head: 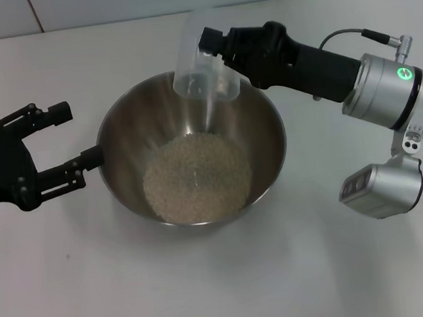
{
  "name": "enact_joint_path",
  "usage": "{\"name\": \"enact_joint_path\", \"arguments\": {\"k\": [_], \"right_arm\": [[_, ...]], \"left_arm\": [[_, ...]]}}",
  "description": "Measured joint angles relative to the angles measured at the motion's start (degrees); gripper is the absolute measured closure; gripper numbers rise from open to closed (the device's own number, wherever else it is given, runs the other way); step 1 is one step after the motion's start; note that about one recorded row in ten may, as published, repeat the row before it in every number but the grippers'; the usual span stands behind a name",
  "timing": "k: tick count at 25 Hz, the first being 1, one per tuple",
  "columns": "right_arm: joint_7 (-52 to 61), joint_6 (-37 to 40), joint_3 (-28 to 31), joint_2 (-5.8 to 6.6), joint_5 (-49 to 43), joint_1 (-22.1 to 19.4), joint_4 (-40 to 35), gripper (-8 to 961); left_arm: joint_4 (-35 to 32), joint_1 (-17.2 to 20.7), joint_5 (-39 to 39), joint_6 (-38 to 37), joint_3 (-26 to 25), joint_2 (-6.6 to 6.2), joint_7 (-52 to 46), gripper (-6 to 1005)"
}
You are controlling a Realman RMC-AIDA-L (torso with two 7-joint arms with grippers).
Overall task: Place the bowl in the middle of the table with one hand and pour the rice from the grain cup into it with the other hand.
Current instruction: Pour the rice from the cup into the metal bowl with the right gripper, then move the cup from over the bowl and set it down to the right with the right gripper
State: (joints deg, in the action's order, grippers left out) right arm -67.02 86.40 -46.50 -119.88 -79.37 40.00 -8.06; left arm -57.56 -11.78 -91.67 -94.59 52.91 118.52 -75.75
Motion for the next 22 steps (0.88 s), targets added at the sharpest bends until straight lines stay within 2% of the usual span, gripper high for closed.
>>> {"name": "enact_joint_path", "arguments": {"k": [10,15,19,20,21,22], "right_arm": [[18.50,3.39,0.27,0.00,14.70,0.29,6.23,935],[31.51,3.96,1.61,0.00,17.58,-0.29,7.34,935],[42.00,4.19,7.09,0.00,17.64,-1.02,8.44,934],[45.48,3.87,11.20,0.00,17.67,-1.32,9.92,934],[45.48,3.87,11.20,0.00,17.67,-1.32,9.92,934],[47.09,3.40,13.62,0.08,17.68,-1.51,11.03,934]], "left_arm": [[0.09,0.00,0.66,-0.10,0.36,0.04,0.72,203],[0.09,0.01,0.72,-0.28,0.05,0.05,0.72,202],[0.09,0.01,0.74,-0.31,0.05,0.03,0.73,202],[-0.08,0.01,0.77,-0.38,0.08,0.00,0.72,202],[-0.21,0.01,0.78,-0.44,0.11,-0.02,0.72,202],[-0.26,0.02,0.78,-0.46,0.14,-0.05,0.72,202]]}}
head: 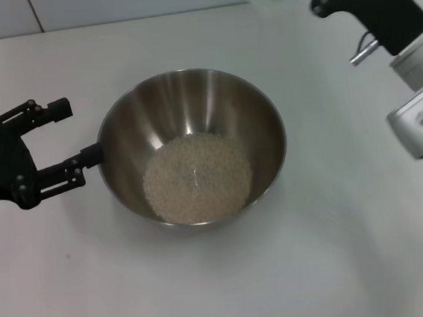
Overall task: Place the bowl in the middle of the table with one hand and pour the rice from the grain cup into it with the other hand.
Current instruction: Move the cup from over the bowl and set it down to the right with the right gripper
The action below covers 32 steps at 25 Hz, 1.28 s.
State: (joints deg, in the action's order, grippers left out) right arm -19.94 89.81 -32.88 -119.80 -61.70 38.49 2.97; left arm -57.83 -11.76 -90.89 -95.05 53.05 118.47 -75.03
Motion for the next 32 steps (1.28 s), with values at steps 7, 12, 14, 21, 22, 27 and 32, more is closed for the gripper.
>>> {"name": "enact_joint_path", "arguments": {"k": [7,12,14,21,22,27,32], "right_arm": [[11.96,-5.37,8.49,0.28,0.00,-3.77,3.83,934],[18.46,-5.62,8.97,0.25,-0.02,-6.26,4.67,934],[20.80,-5.55,9.08,0.23,-0.02,-7.58,5.93,933],[25.77,-6.67,11.37,0.28,-0.02,-9.82,7.82,933],[26.49,-7.03,11.87,0.28,-0.03,-10.05,8.08,933],[28.94,-11.18,13.40,0.38,-0.02,-10.57,8.87,933],[29.13,-14.56,13.49,0.35,-0.19,-10.71,8.82,932]], "left_arm": [[-0.25,0.16,0.02,-0.25,0.09,-0.09,-0.02,202],[-0.27,0.10,0.02,-0.39,-0.04,-0.18,-0.03,202],[-0.32,0.02,0.02,-0.63,-0.05,-0.21,-0.03,202],[-0.75,0.00,0.01,-0.93,0.24,-0.29,-0.03,202],[-0.90,0.00,0.01,-0.99,0.34,-0.28,-0.03,202],[-0.98,0.08,0.01,-1.63,0.39,-0.19,-0.03,202],[-0.81,0.22,0.01,-1.82,0.39,-0.03,-0.03,202]]}}
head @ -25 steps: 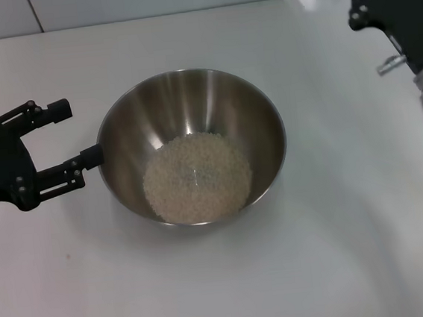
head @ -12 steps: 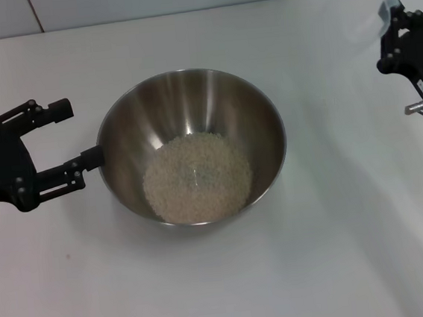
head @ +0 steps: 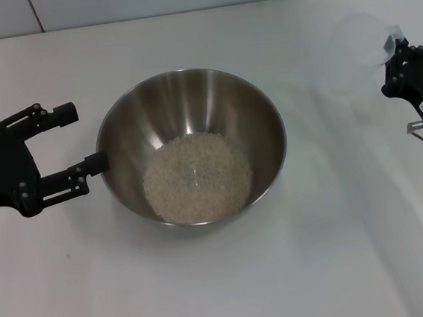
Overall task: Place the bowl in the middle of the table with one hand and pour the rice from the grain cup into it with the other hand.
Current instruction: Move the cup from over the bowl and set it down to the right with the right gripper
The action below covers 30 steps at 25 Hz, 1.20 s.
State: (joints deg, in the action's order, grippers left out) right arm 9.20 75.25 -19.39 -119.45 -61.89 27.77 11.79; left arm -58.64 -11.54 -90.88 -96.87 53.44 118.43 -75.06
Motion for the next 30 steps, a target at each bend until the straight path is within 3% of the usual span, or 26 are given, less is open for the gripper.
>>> {"name": "enact_joint_path", "arguments": {"k": [30], "right_arm": [[3.86,-12.88,0.06,0.08,0.04,0.61,-0.18,930]], "left_arm": [[0.41,-0.23,0.00,-0.25,0.08,0.04,0.00,203]]}}
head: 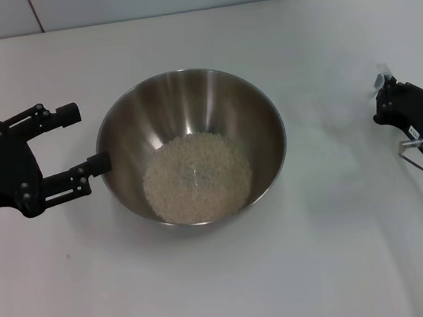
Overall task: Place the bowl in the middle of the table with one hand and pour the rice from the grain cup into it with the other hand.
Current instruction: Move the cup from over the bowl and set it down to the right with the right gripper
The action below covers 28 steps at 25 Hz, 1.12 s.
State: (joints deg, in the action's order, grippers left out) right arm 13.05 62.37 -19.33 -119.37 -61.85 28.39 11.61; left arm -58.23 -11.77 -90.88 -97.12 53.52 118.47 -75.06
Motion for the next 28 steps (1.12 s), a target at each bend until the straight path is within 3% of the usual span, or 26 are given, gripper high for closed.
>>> {"name": "enact_joint_path", "arguments": {"k": [10,28], "right_arm": [[0.05,-1.91,-0.55,0.11,-0.50,0.78,-0.18,930],[-0.51,1.26,-0.71,0.10,-2.60,0.00,-0.62,929]], "left_arm": [[-0.31,0.05,0.00,-0.17,0.00,0.00,0.00,203],[-0.48,-0.01,0.00,-0.26,-0.15,0.00,0.00,202]]}}
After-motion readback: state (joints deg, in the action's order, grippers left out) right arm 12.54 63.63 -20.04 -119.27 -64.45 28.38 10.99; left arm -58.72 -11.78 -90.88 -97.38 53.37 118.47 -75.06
